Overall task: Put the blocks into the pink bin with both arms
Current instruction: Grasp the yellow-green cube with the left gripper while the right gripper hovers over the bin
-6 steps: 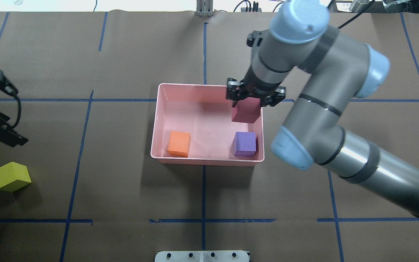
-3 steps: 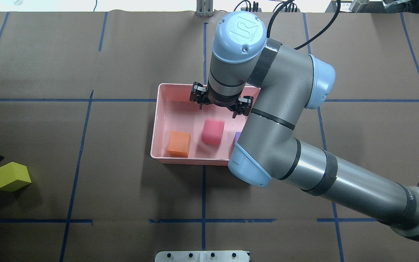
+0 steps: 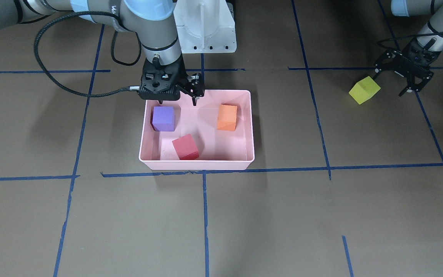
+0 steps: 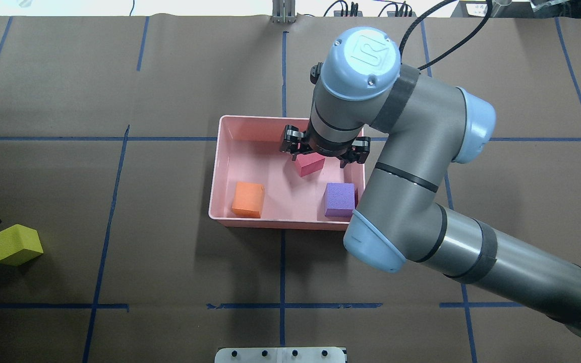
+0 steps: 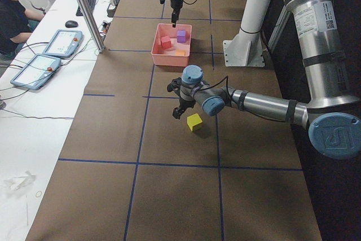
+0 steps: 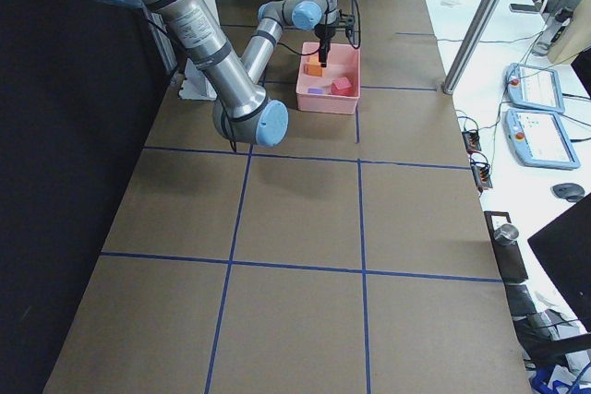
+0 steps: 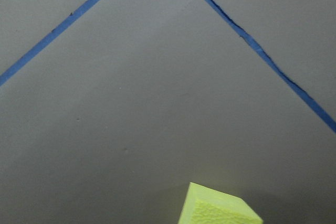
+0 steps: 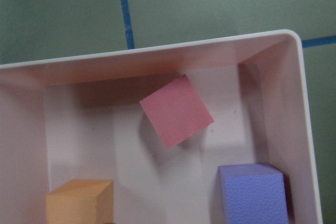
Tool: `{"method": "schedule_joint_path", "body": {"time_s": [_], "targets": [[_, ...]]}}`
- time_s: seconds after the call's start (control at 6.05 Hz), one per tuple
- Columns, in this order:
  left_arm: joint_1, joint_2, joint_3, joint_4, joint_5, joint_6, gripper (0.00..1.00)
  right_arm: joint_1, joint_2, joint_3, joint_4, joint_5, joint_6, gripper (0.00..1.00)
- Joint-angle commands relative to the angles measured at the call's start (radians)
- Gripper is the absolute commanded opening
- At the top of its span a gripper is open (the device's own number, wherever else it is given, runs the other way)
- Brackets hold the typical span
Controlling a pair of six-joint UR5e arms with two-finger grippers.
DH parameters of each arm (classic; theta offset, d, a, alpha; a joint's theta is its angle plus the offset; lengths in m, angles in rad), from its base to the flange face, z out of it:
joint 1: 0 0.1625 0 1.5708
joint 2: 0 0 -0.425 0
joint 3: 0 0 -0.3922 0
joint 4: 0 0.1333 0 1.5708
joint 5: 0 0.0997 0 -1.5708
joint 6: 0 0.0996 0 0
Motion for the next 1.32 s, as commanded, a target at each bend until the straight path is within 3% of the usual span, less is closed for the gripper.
{"method": "schedule_joint_path", "body": {"time_s": [0.0,1.16], "targets": [[0.046,0.001,0.07,-0.109,0.013,-0.005,1.0,0.001,-0.018,0.015,0.0,0.001,-0.012,1.0],[0.176,0.002,0.111,-0.113,-0.006,-0.023,1.0,0.001,-0.067,0.023,0.006,-0.008,-0.014,1.0]]}}
